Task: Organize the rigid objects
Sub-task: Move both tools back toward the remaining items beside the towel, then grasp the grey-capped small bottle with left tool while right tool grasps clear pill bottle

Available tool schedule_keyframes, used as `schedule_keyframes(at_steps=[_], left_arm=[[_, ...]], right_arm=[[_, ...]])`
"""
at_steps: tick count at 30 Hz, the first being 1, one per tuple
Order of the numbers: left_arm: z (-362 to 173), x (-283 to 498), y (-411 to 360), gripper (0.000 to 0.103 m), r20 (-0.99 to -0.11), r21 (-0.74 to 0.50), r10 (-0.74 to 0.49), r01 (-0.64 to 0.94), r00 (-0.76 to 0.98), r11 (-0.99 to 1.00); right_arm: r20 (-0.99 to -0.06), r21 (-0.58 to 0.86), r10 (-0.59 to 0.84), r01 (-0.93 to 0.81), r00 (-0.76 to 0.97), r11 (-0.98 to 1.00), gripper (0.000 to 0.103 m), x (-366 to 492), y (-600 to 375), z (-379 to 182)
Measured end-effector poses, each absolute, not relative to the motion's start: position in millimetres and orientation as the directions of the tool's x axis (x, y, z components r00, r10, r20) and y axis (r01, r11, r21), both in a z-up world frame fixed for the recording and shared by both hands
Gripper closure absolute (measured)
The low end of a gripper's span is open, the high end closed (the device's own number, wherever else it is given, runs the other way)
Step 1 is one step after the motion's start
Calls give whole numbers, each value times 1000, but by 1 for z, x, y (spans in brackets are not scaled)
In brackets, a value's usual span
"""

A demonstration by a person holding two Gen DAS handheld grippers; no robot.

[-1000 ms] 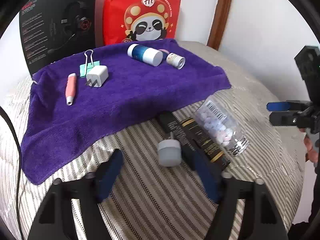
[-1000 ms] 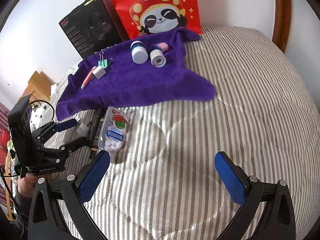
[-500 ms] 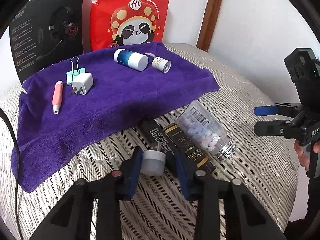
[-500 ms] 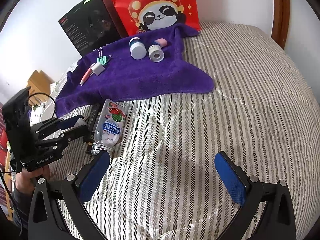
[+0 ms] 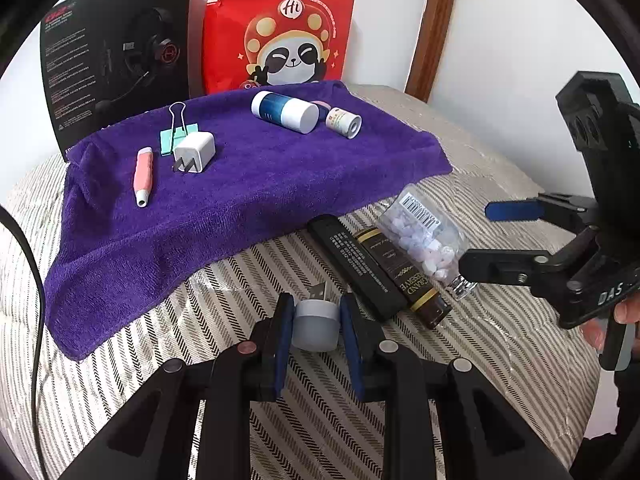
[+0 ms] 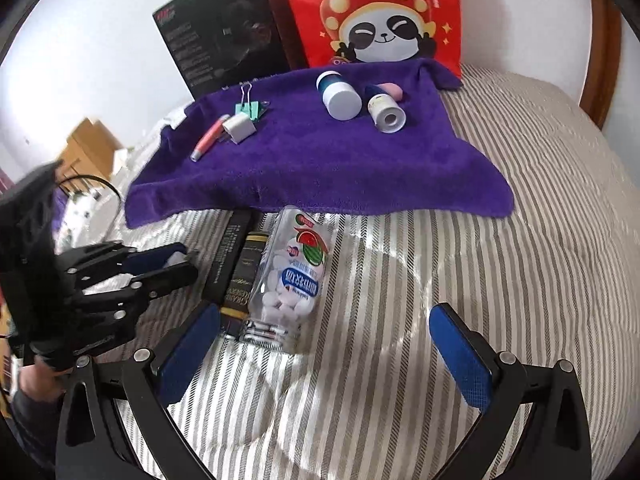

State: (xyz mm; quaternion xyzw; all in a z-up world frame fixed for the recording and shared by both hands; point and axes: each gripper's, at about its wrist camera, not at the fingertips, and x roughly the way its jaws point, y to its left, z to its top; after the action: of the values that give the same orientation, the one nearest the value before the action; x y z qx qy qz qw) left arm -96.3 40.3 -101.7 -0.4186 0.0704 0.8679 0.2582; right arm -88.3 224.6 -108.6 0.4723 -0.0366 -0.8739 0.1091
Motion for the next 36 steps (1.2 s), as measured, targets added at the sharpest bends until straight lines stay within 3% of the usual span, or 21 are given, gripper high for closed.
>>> schedule_keyframes(at_steps=[4, 19, 21, 24, 28, 31, 36], left_arm=[[-100, -90, 44, 80, -766, -23, 347, -518, -541, -855], [-103, -86, 26, 80, -779, -76, 352, -480, -518, -874], [-103, -86, 24, 80, -779, -78, 349, -472, -521, -878], [-103, -85, 20, 80, -778, -92, 356, -466, -518, -880], [-103, -86, 17, 80, -777, -110, 363, -456, -515, -883], [-103, -86, 14, 80, -775, -118, 365, -450, -515, -885], [-104, -86, 11, 80, -771, -132, 368, -436, -519, -890]], right_arm=[[-827, 114, -171, 138, -535, -984, 0, -91, 223, -112], [-817, -30, -1, 45, -576, -999, 3, -105, 202, -125], [-835, -10, -15, 43, -549, -999, 19, -106, 198, -131], [-819, -17, -1, 26, -573, -1000, 20, -102, 194, -131], [-806, 6, -25, 35, -592, -999, 30, -101, 194, -129], [-800, 14, -47, 60, -598, -998, 59, -102, 194, -125], [-803, 107, -145, 99, -578, -989, 61, -104, 209, -122]])
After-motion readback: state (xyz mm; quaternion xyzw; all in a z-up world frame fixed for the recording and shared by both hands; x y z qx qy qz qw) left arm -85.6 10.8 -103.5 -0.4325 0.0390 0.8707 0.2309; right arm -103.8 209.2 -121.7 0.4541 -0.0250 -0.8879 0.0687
